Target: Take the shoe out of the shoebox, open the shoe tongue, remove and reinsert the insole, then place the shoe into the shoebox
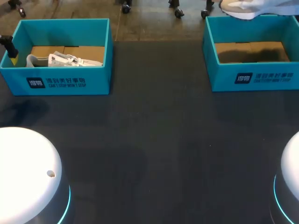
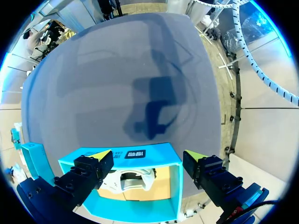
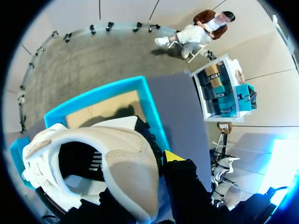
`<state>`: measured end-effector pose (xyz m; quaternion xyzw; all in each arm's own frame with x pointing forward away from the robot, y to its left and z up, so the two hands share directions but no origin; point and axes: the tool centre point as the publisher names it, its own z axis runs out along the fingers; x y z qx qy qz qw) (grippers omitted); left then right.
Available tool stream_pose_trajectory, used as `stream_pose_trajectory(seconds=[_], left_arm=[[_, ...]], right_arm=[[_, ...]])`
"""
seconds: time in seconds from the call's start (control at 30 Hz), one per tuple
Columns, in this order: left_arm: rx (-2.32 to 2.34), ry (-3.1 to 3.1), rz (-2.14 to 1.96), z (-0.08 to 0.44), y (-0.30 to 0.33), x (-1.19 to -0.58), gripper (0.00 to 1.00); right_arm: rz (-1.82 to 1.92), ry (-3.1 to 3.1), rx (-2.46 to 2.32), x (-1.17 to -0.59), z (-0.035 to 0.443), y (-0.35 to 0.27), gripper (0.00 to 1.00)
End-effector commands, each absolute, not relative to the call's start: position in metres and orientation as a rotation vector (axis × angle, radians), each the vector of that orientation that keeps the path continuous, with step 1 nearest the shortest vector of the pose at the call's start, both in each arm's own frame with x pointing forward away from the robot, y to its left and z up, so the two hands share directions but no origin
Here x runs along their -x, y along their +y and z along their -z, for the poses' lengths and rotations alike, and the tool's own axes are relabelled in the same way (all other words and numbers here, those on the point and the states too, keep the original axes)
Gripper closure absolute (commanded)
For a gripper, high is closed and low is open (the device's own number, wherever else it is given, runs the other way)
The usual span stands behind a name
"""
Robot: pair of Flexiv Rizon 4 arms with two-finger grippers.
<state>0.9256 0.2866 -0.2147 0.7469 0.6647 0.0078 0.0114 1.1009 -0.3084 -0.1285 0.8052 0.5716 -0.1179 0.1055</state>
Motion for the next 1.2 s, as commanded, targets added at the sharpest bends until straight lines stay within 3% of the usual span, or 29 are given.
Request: stream_pose_trajectory(seconds=[0.03, 0.33, 0.93, 1.2], left_arm=[[-2.33, 2.073, -0.028, 0.214, 0.287, -0.925, 0.0], [-2.33, 2.073, -0.028, 0.214, 0.287, -0.925, 0.0], [-2.33, 2.073, -0.028, 0.214, 0.287, -0.925, 0.0], [-2.33, 2.073, -0.028, 0.214, 0.287, -0.925, 0.0]], right_arm=[[0.233, 1.652, -2.274, -1.04, 0.114, -0.269, 1.0], [0.227, 1.611, -2.321, -0.983, 0.121, -0.206, 1.0], [0.201, 1.604, -2.326, -0.981, 0.119, -0.206, 1.0], [0.147, 1.67, -2.28, -0.919, 0.136, -0.156, 1.0]])
